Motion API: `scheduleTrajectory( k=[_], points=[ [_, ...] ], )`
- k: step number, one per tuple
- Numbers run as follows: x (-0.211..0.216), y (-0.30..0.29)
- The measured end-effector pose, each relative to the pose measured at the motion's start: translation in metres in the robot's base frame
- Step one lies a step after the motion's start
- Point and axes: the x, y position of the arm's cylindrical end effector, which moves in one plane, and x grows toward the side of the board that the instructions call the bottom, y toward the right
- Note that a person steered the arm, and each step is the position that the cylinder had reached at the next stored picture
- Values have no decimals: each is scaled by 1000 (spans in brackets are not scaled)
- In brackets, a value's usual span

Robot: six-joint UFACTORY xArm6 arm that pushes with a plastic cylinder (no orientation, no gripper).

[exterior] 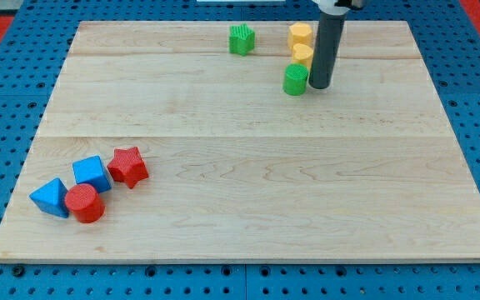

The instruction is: Move green star to the left of the green circle

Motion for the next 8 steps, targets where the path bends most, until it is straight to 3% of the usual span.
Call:
scheduleTrajectory(
  k=[1,2,4,5,7,8],
  points=[
    [44,-47],
    [42,-162],
    [-127,-220],
    [-157,-180],
    [-59,-152],
    [-103,-205]
  ],
)
